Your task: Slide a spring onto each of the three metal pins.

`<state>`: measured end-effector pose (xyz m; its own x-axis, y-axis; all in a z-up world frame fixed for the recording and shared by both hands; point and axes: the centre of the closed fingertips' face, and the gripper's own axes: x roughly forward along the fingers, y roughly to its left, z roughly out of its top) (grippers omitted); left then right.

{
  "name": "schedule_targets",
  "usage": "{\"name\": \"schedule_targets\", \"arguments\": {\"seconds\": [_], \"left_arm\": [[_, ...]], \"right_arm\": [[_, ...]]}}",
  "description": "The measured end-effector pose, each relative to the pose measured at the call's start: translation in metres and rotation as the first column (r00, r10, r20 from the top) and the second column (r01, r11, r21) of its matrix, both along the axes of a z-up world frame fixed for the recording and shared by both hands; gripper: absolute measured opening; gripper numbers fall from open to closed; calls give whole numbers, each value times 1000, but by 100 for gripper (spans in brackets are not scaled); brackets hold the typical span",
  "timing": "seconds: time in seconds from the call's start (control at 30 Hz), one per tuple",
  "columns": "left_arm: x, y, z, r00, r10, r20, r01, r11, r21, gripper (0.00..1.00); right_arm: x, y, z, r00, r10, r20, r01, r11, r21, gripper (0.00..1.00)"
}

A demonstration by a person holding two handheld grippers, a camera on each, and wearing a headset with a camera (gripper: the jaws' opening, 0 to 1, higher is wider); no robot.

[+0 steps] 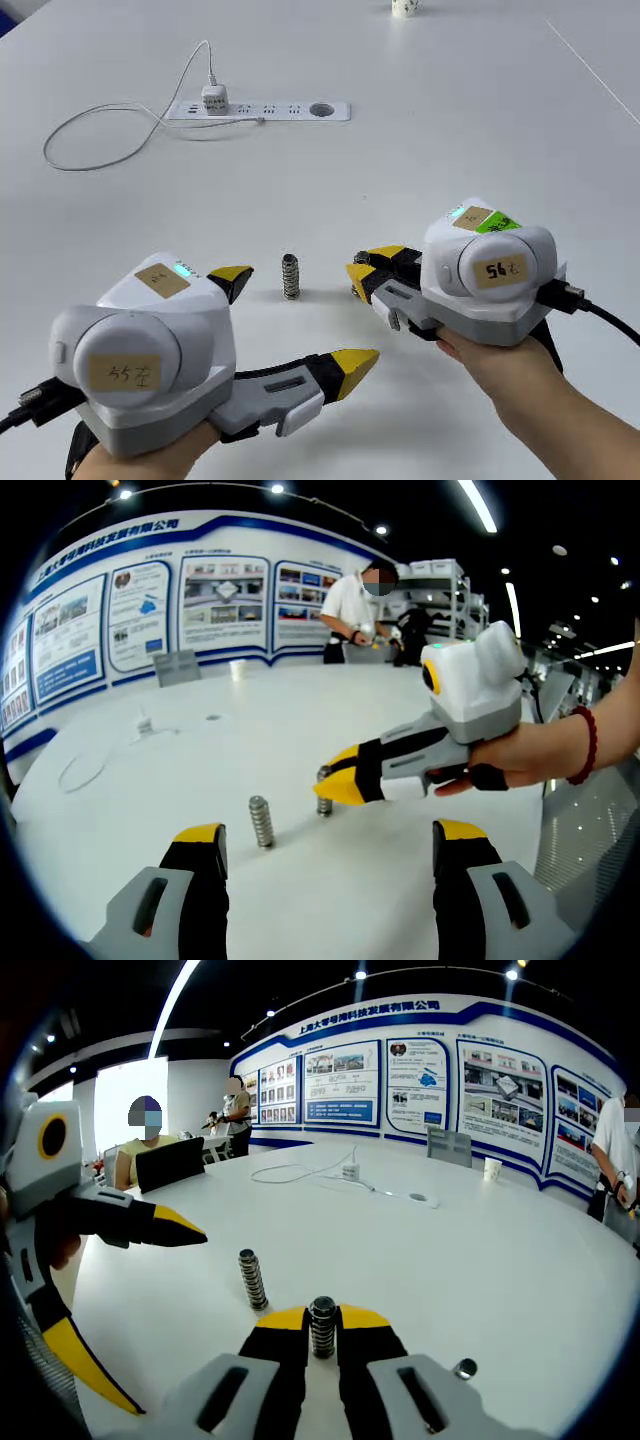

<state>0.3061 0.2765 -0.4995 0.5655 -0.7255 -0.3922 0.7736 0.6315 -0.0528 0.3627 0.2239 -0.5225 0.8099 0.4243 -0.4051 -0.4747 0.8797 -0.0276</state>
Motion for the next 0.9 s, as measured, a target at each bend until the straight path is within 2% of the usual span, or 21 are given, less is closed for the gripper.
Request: {"name": "schedule_targets", "arguments": {"seconds": [0.17, 0.43, 0.7, 0.9], "left_arm": [[0, 1, 0, 1000, 1, 1, -1, 1000, 4, 86], [0, 0, 2, 1000, -3, 15, 3, 1000, 9, 84], [0, -2, 8, 1000, -9, 19, 8, 1000, 10, 83], [-3, -10, 16, 999, -38, 34, 38, 999, 6, 81]], "right_arm": [[-2, 1, 2, 1000, 6, -5, -6, 1000, 3, 15], [-6, -1, 16, 1000, 4, 4, -4, 1000, 28, 21], [-16, -12, 36, 1000, 9, -11, -8, 999, 53, 27], [-26, -29, 48, 1000, 8, -23, -7, 999, 50, 32]]}}
